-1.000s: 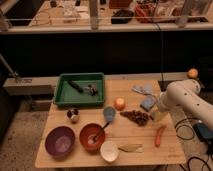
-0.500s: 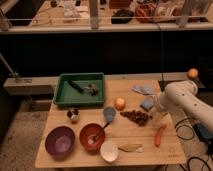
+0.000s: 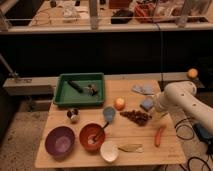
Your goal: Wipe tray with eraser
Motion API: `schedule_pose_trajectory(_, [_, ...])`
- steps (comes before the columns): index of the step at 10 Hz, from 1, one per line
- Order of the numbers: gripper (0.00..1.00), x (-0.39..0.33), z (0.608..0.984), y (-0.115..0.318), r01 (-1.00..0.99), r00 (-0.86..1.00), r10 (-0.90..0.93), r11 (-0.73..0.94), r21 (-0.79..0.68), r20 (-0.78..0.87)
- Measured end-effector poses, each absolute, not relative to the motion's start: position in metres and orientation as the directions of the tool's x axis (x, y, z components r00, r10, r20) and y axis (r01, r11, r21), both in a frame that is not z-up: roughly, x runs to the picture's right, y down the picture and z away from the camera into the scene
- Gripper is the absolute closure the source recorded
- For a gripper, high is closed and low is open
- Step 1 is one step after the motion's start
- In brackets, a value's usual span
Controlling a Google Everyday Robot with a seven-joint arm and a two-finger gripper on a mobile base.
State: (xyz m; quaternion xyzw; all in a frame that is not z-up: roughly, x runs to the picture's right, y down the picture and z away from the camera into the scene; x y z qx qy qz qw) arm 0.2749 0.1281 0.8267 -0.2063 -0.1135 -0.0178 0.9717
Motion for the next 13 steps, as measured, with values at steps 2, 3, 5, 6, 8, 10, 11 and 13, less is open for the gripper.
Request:
schedule_pose_trajectory(2, [0.20,0.275,0.829,0.129,0.080,0.973,0.015,0.914,-0.397,0.230])
schedule_pose_trajectory(3, [0.20,0.287,0.833,0.133,0.054,0.980,0.030,0.912,-0.406,0.199])
schedule_pose_trajectory(5, [0.20,0.309,0.843,0.144,0.019,0.990,0.043,0.908,-0.419,0.138])
schedule_pose_trajectory(6, [0.20,0.316,0.850,0.148,0.006,0.992,0.049,0.906,-0.424,0.120])
schedule_pose_trajectory(8, [0.20,0.334,0.866,0.159,-0.024,0.991,0.080,0.899,-0.437,0.111])
schedule_pose_trajectory(10, [0.20,0.346,0.886,0.170,-0.030,0.986,0.100,0.887,-0.460,0.130])
schedule_pose_trajectory(11, [0.20,0.347,0.889,0.170,-0.029,0.985,0.105,0.884,-0.466,0.139])
schedule_pose_trajectory(13, [0.21,0.349,0.893,0.171,-0.032,0.982,0.118,0.876,-0.482,0.149])
